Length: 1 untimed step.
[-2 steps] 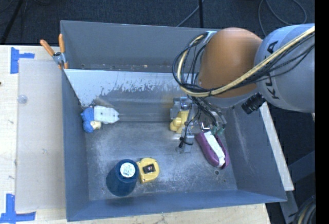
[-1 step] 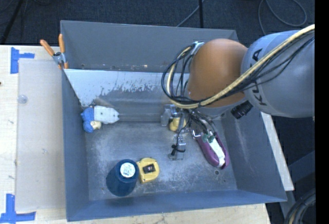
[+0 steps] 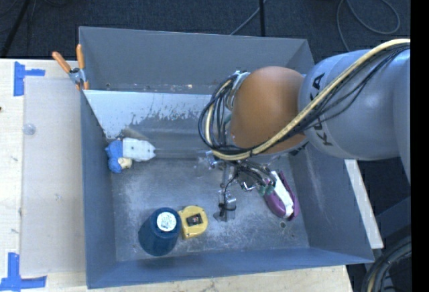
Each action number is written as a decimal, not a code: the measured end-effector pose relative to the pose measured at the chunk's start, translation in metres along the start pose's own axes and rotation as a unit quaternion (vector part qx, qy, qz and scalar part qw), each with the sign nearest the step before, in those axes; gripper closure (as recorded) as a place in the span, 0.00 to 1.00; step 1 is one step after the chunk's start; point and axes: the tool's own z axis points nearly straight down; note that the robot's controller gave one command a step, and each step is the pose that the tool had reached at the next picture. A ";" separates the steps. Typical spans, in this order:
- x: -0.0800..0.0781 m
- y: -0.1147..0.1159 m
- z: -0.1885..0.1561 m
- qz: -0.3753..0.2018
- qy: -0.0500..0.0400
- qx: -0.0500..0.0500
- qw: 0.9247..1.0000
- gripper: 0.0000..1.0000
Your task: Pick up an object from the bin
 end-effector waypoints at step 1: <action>-0.001 0.019 0.041 -0.082 -0.004 0.001 0.997 0.00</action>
Offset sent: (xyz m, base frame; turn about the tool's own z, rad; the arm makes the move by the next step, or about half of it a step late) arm -0.0255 0.0319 -0.0771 -0.1369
